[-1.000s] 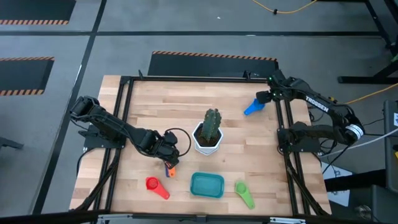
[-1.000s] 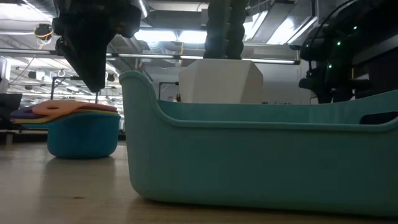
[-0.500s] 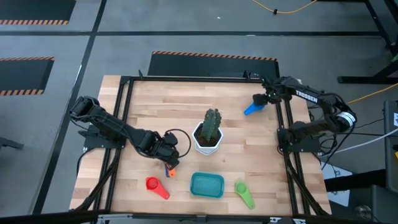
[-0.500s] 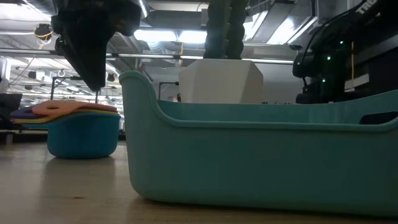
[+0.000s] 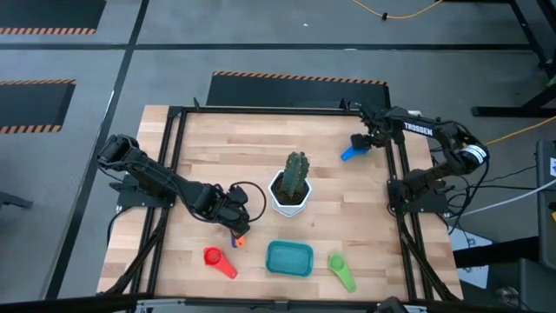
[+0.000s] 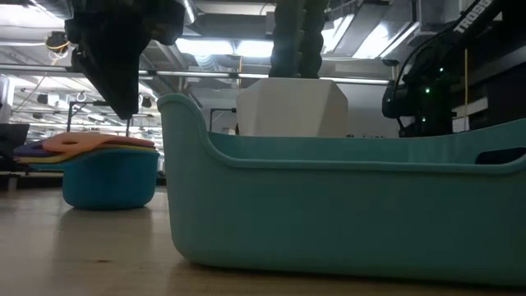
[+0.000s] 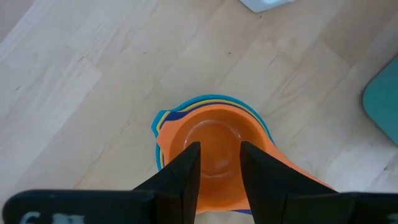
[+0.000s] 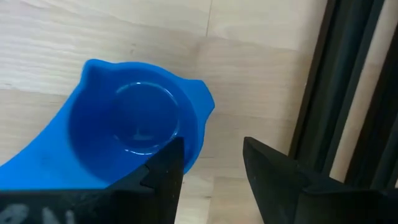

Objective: Nest measuring cups in basket
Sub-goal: Stack the blue measuring cup on top of the orange measuring cup

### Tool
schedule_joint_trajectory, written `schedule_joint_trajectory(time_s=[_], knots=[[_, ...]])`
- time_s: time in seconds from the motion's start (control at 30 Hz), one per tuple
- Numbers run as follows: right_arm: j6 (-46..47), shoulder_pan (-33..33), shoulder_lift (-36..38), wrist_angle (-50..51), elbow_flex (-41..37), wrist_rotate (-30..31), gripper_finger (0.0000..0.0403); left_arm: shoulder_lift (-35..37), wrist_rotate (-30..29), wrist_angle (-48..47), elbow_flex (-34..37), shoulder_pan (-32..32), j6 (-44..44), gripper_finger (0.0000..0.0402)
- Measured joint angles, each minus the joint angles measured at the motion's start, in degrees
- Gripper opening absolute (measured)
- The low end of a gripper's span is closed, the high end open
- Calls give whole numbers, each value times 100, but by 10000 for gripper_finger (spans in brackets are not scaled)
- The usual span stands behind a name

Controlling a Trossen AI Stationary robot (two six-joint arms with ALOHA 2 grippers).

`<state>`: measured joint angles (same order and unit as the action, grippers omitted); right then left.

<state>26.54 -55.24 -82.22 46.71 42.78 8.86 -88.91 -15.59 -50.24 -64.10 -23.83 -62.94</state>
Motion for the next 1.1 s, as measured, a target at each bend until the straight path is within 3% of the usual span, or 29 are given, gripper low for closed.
schedule_joint_trajectory(time_s=[0.3, 0.73, 1.1], knots=[[22, 0, -334, -70, 0, 0, 166, 0, -2, 0, 0, 0, 5, 106], [25, 0, -334, -74, 0, -7, 67, -1, -4, 0, 0, 0, 10, 106], [27, 0, -334, -73, 0, -9, 61, 1, -4, 0, 0, 1, 13, 106]])
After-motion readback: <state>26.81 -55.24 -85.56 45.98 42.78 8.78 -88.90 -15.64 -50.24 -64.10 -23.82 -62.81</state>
